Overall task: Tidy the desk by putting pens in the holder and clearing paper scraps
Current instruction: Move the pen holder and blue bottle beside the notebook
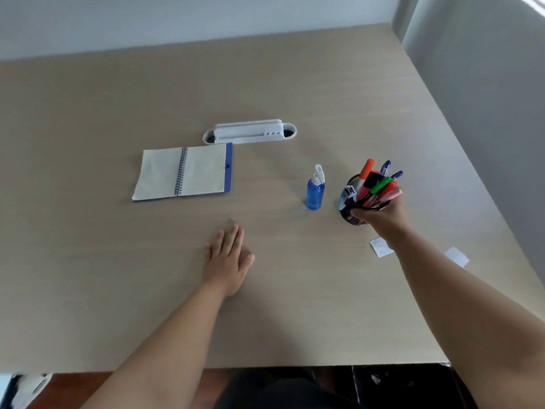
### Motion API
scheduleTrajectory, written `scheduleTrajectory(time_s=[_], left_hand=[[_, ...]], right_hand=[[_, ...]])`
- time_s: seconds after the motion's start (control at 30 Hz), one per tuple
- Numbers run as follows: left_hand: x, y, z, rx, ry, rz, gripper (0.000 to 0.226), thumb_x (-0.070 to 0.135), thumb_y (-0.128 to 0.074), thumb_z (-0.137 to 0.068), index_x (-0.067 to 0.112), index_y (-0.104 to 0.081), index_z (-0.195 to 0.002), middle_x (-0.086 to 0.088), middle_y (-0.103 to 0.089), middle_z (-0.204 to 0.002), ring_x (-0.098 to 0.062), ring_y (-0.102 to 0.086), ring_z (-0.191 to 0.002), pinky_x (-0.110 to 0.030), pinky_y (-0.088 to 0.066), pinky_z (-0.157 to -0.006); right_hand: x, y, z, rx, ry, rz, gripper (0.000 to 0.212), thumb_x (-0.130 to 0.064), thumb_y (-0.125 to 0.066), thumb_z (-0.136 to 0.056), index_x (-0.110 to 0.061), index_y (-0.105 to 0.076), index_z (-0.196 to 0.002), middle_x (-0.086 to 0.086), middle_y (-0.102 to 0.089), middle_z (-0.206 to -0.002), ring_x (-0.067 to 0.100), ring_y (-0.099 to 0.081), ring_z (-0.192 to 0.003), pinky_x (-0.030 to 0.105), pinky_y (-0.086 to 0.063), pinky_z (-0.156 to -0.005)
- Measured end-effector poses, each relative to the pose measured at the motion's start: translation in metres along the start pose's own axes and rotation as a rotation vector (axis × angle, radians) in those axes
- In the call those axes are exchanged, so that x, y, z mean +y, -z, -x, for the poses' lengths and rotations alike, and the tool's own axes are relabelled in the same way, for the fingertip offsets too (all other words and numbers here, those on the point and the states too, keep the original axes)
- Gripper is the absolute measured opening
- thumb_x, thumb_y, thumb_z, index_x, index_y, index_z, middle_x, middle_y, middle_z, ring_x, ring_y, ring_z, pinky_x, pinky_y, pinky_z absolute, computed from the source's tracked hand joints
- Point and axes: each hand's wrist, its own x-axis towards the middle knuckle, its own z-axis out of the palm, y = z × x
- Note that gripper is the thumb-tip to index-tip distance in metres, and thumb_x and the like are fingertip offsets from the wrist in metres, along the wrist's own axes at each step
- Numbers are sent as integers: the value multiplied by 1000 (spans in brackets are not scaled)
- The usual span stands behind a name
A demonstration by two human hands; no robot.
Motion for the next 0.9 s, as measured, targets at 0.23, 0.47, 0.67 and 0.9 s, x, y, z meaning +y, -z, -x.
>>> scheduleTrajectory(time_s=[0.23,0.47,0.67,0.9], left_hand=[[-4,8,-12,21,-51,-37,81,67,-2,-81,31,7,-152,13,15,-161,-22,8,-150,-52,1,-118],[-23,18,-29,82,-101,-27,79,69,-16,-84,32,0,-152,11,7,-163,-21,3,-151,-53,-1,-118],[-36,29,-64,103,-99,-34,74,65,-26,-90,30,-6,-153,10,6,-163,-20,3,-151,-54,0,-118],[-39,28,-69,110,-99,-45,79,67,-24,-88,32,6,-152,12,12,-162,-19,8,-150,-54,3,-119]], right_hand=[[-17,-20,81,-141,217,19,52,5,-83,-63,-32,-66,-96,1,-74,-88,9,-74,-80,29,-61,-65],[-17,-115,66,-297,258,221,64,-42,-89,-52,-33,-56,-105,-2,-66,-102,21,-66,-93,43,-58,-74],[-73,-184,14,-156,245,182,77,-43,-90,-41,-30,-49,-105,-2,-57,-108,19,-59,-100,40,-56,-83],[-121,-231,-64,-12,180,192,84,-31,-88,-54,-11,-47,-124,5,-50,-120,22,-46,-114,38,-44,-100]])
